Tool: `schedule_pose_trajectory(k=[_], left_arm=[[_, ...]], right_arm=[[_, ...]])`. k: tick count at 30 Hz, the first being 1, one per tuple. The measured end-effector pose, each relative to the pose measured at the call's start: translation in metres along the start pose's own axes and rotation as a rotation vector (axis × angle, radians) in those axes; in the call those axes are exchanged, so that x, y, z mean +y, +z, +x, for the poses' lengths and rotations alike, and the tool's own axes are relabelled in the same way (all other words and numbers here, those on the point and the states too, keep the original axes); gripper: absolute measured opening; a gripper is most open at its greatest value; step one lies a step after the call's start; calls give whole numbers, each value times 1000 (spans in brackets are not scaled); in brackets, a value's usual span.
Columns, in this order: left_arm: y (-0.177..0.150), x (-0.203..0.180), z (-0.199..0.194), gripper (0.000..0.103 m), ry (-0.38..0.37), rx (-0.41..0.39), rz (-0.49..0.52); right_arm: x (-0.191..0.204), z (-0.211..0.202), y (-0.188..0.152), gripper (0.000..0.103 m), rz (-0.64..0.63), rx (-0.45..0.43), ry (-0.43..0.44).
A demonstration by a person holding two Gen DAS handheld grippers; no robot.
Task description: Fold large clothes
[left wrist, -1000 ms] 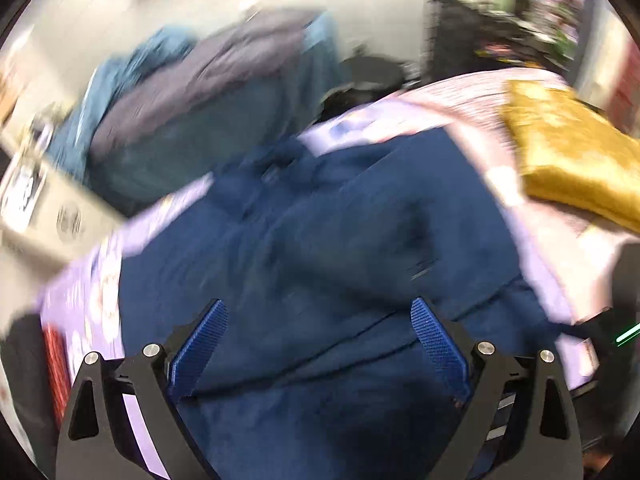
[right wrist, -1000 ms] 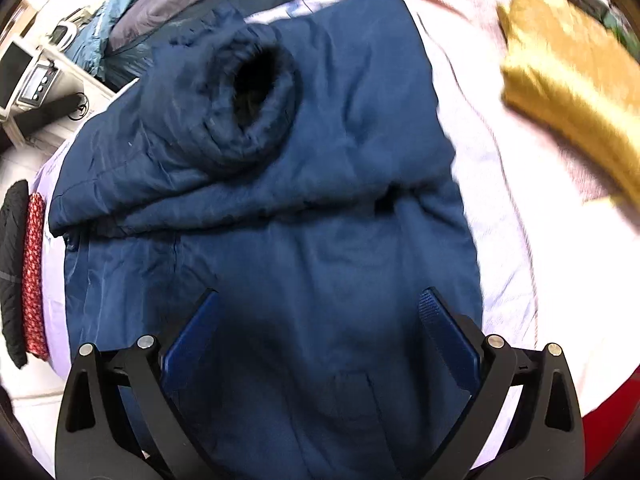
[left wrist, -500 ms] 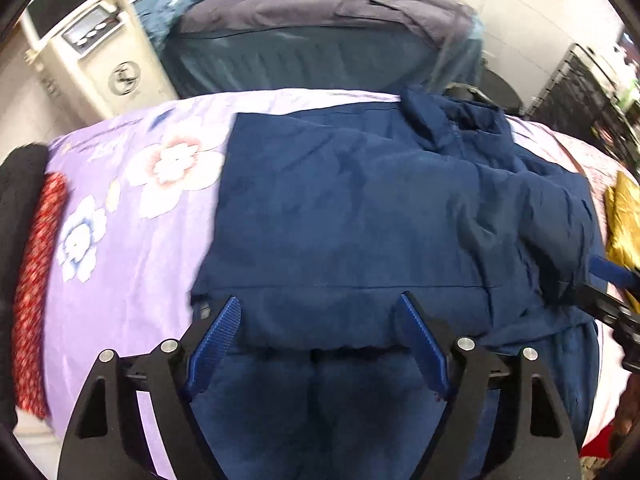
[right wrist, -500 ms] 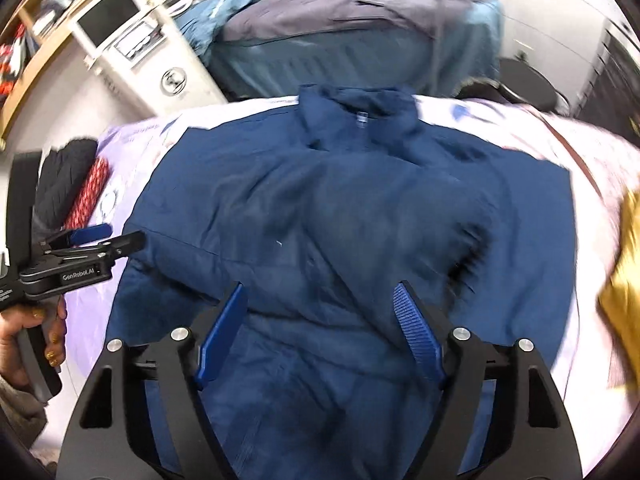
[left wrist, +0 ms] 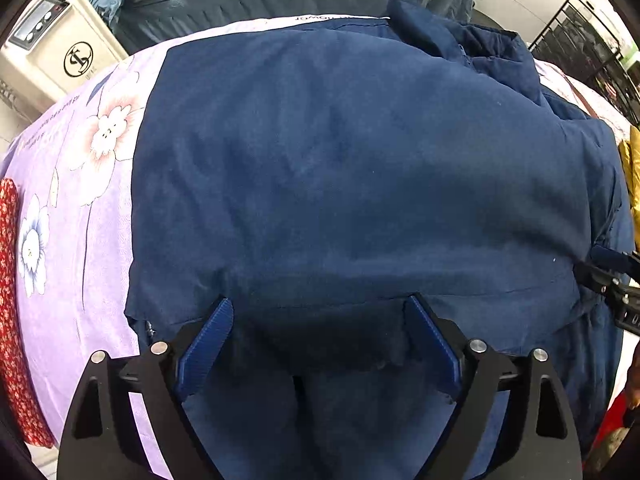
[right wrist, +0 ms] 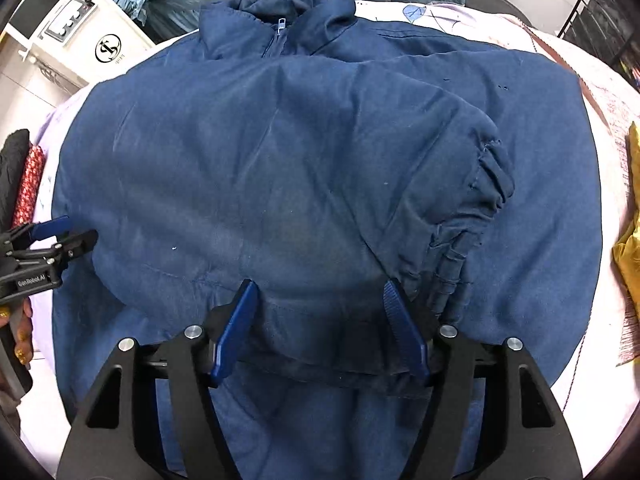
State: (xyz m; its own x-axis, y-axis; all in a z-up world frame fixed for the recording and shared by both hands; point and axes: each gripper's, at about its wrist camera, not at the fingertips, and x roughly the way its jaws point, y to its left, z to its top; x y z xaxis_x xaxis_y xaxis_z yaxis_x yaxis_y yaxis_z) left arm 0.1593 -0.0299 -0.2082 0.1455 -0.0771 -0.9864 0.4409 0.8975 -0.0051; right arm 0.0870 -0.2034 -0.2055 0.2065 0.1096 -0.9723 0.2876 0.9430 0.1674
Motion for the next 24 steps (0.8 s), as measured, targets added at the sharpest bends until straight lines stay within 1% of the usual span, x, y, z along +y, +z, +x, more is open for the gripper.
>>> schedule_pose_trajectory(k=[4,7,8,9,10,12,13,15,17,19,20,22,24], left_arm=[[-5,0,-9,87,1,-21,-7],[-19,6,-27,87,-41,-68,-40],[-27,12,-34,88,-72,-81,-67],[-35,18,-38,89,-100,-88,-96],[-41,20,-41,89,-119,-91,-120],[-59,37,-47,89,-159,-93,-188],[-68,45,-50,89,-167,-94,-217],[-89,64,-55,89,-160,-99,-265],[-111,82,-62,89,-137,-110,-297],[-130,95,-68,88,-113,-116,-307],[-143,102,-68,88,-95,-106,-310],[-159,111,-68,87,-73,-87,-320],[-182,118,-69,87,-69,-63,-334]], right_arm=[[4,-13,-2,66,12,-30,-1],[3,-35,-14,68,12,-69,25],[1,-41,-19,73,17,-75,41],[0,-48,-23,75,23,-79,59],[-3,-54,-30,75,28,-81,77],[-8,-61,-43,75,26,-78,89],[-12,-64,-51,75,24,-76,89],[-21,-68,-68,75,29,-69,75],[-28,-69,-83,75,34,-63,51],[-37,-71,-97,75,29,-55,25],[-41,-72,-106,75,22,-50,12],[-49,-74,-122,75,11,-33,-9],[-57,-72,-139,75,10,-4,-23]])
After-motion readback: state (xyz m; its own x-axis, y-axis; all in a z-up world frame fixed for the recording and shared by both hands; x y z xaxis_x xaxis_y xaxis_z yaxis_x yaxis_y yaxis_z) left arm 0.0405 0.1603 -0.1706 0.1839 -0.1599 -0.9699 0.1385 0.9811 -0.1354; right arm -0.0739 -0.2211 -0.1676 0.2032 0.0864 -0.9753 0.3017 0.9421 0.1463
